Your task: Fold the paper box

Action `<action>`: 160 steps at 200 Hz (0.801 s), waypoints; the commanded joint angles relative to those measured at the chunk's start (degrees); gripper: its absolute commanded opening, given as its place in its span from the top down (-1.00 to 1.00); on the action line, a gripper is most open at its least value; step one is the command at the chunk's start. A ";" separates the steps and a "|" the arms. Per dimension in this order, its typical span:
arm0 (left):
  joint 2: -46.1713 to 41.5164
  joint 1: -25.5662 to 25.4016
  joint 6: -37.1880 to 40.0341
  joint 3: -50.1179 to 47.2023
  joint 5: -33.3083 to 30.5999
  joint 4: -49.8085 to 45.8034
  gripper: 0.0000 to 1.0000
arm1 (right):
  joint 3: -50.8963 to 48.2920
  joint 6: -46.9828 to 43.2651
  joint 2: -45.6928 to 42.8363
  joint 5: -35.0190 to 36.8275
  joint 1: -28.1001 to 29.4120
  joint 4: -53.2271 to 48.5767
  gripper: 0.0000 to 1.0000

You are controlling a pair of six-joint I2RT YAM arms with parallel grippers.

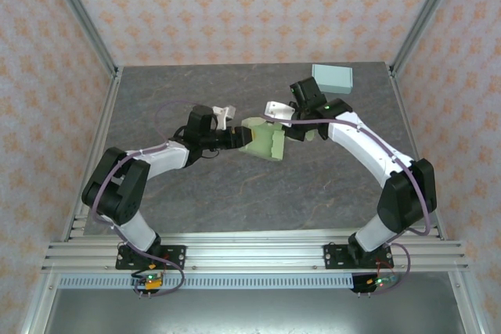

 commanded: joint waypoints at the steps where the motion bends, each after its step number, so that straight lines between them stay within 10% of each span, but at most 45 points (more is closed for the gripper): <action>1: 0.53 -0.02 0.90 1.47 0.73 0.72 0.02 | -0.73 1.48 -1.25 -2.37 -0.40 1.00 0.91; 55: -1.04 0.76 -4.89 1.36 -2.74 2.12 0.24 | -11.03 32.70 -10.08 -12.81 -6.49 26.07 -0.32; 94: -3.93 2.02 -8.45 3.09 -6.48 -0.46 0.25 | -26.38 62.50 -21.83 -6.05 -11.40 45.08 -0.44; 160: -3.29 2.73 -16.11 5.98 -6.22 -1.37 0.23 | -37.01 78.53 -22.57 -13.23 -7.37 43.29 -0.01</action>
